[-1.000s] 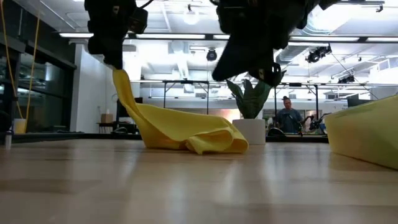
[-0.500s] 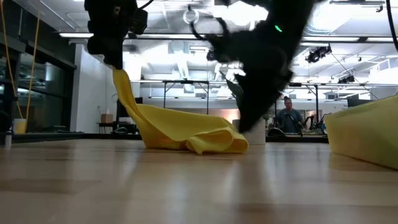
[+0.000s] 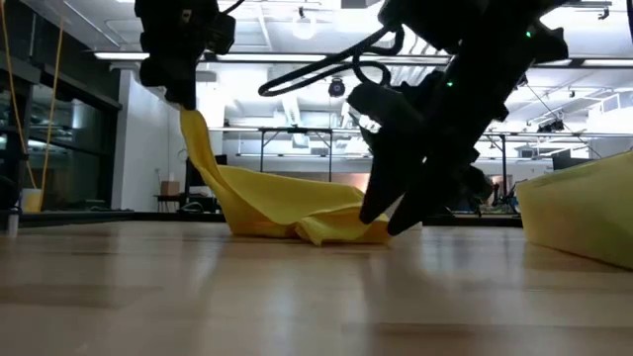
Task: Fold microfiber towels
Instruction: Fold the yellow microfiber cloth
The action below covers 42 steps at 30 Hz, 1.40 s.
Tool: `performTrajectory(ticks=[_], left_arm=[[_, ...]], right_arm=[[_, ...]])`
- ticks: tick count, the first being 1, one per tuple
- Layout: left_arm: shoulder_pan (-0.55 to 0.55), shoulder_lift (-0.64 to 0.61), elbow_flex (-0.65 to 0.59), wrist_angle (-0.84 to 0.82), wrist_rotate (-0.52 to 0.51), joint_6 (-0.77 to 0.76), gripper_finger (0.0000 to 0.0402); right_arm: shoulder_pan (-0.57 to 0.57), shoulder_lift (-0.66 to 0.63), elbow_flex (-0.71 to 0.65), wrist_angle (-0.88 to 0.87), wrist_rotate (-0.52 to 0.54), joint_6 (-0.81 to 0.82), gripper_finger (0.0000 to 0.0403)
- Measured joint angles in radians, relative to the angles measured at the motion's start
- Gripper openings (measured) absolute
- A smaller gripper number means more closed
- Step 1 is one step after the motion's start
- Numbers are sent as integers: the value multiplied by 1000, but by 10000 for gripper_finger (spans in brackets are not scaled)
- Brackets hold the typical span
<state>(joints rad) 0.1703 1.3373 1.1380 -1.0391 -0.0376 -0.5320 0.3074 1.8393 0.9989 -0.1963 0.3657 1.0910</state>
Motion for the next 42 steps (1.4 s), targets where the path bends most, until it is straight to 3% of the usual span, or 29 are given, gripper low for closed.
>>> performTrajectory(ticks=[17,21,26,29,34,42], left_arm=[[0,0,0,18,0,3,0],[0,0,0,19,-1,12,0],[0,0,0,19,-3,13,0],[0,0,0,18,-20,44,0],[18,-19,0,11,-38,81,0],[94,-196,0,4,-58,101,0]], right_arm=[[-74,37,-21,146,47,79,179],[-79,36,-20,158,20,79,134],[-79,31,-11,159,-36,66,21],[-79,-4,-10,152,-68,48,15],[-102,-133,-8,44,-145,-71,4],[-198,-326,173,-409,-273,-374,1]])
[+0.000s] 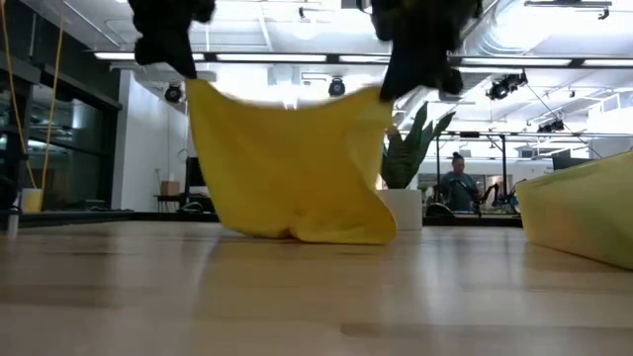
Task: Fold microfiber towels
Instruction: Fold the yellow microfiber cloth
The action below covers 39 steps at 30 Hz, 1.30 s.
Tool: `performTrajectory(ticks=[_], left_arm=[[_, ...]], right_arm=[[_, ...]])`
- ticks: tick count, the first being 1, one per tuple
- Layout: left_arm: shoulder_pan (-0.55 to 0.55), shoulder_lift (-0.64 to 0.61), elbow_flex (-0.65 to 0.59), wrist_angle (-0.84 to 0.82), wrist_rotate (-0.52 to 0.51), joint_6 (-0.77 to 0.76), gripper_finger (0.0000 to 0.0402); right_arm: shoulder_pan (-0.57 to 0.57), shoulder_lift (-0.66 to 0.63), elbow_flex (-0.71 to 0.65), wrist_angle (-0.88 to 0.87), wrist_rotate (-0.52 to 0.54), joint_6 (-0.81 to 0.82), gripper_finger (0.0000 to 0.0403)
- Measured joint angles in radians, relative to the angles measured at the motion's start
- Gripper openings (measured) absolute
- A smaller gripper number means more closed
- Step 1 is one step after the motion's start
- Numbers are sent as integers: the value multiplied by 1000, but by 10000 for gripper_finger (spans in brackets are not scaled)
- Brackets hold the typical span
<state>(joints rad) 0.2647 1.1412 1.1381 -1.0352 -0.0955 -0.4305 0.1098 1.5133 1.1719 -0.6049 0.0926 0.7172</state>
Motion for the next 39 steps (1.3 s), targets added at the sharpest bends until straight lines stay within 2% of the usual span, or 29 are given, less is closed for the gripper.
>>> performTrajectory(ticks=[5,8,14,21,25,29,31,34,39], left_arm=[[29,-142,0,-31,-4,51,0],[53,-190,28,-74,-35,58,0],[118,-209,167,-118,-161,232,0],[209,-185,290,-131,-202,489,0],[213,-185,290,-255,-255,516,0],[208,-195,275,-391,-307,441,0],[196,-213,240,-402,-313,385,0],[169,-247,143,-425,-266,315,0],[92,-304,-58,-392,-172,152,0]], right_arm=[[-74,-6,219,-322,-65,-232,1],[-125,0,335,-432,-65,-339,0],[-251,0,508,-528,-14,-464,0],[-335,1,610,-528,3,-561,0],[-295,1,572,-524,4,-564,0],[-225,-2,453,-555,11,-551,1],[-191,0,382,-512,11,-522,1],[-144,0,267,-505,10,-470,1],[-83,0,118,-317,-33,-364,1]])
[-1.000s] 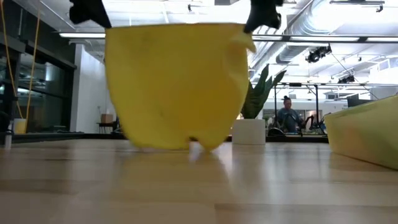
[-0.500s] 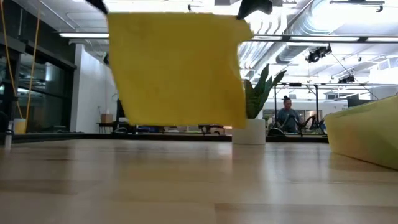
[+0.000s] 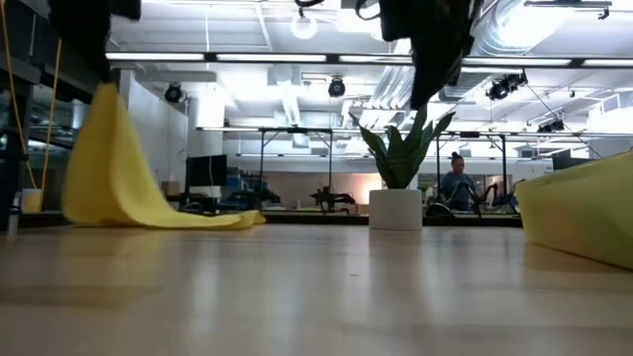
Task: Fold microfiber towels
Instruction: Fold the yellow microfiber cloth
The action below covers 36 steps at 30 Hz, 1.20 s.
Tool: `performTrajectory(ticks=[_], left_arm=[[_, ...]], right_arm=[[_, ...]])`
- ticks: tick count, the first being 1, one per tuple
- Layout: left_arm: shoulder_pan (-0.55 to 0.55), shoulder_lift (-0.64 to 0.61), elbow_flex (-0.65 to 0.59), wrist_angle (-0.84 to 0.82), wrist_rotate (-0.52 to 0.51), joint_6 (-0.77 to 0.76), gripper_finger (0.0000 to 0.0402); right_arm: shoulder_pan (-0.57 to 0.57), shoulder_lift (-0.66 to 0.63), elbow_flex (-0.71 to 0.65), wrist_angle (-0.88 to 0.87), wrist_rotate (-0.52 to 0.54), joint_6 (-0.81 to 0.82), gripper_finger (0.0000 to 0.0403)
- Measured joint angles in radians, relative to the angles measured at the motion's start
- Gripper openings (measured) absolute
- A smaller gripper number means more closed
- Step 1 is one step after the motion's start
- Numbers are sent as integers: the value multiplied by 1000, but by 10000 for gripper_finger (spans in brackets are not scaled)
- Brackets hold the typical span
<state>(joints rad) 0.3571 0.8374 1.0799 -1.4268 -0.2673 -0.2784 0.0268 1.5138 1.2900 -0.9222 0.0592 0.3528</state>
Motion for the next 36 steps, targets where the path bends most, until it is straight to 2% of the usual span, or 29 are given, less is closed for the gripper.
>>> performTrajectory(ticks=[8,15,18,21,25,31,33,36], left_arm=[[-123,-12,-214,130,100,-178,0],[-208,-9,-265,216,98,-290,0],[-216,-10,-265,216,90,-311,0],[-216,-13,-265,216,89,-321,0],[-216,-12,-265,217,91,-325,0],[-216,-12,-265,217,91,-339,0],[-216,-12,-265,216,91,-339,0],[-216,-12,-265,217,91,-339,0]], right_arm=[[34,0,-162,372,-86,86,0],[-50,118,-166,640,-83,113,0],[-82,199,-164,831,-88,49,3],[-108,271,-158,936,-98,-60,21],[-144,373,-61,899,-102,-227,76],[-195,579,244,670,-72,-447,172],[-210,654,341,584,-66,-539,190],[-226,748,461,506,-63,-648,196]])
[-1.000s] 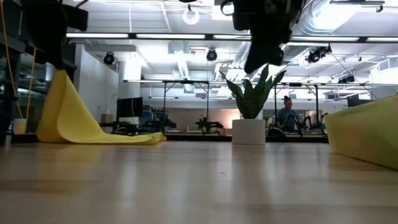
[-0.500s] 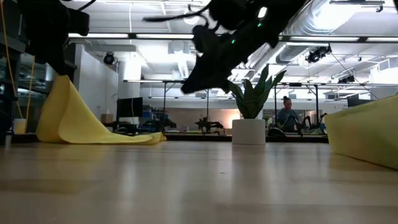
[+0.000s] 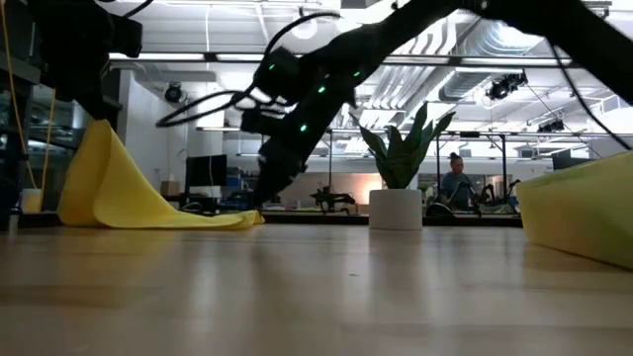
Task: Fold microfiber towels
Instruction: Fold the yellow microfiber cloth
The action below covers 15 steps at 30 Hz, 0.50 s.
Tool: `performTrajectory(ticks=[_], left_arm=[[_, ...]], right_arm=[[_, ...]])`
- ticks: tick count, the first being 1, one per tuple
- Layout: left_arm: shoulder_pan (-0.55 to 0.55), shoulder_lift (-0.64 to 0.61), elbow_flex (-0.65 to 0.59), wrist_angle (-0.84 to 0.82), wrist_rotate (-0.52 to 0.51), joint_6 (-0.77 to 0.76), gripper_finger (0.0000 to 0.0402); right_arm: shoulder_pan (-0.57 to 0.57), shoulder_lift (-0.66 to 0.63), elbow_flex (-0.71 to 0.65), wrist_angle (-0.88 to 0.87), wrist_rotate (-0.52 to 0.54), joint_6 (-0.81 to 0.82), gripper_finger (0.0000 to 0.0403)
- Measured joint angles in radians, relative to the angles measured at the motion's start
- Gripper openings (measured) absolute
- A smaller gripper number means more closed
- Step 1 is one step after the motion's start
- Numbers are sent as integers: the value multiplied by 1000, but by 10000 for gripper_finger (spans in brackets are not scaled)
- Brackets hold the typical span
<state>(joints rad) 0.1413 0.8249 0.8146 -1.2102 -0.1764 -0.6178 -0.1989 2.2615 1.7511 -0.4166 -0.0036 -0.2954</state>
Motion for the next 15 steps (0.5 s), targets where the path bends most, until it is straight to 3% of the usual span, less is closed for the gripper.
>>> performTrajectory(ticks=[7,15], left_arm=[[0,0,0,0,0,-18,0],[0,0,0,1,-5,-18,0]], right_arm=[[-10,133,181,-76,13,-164,178],[-8,146,200,-84,86,-273,154]])
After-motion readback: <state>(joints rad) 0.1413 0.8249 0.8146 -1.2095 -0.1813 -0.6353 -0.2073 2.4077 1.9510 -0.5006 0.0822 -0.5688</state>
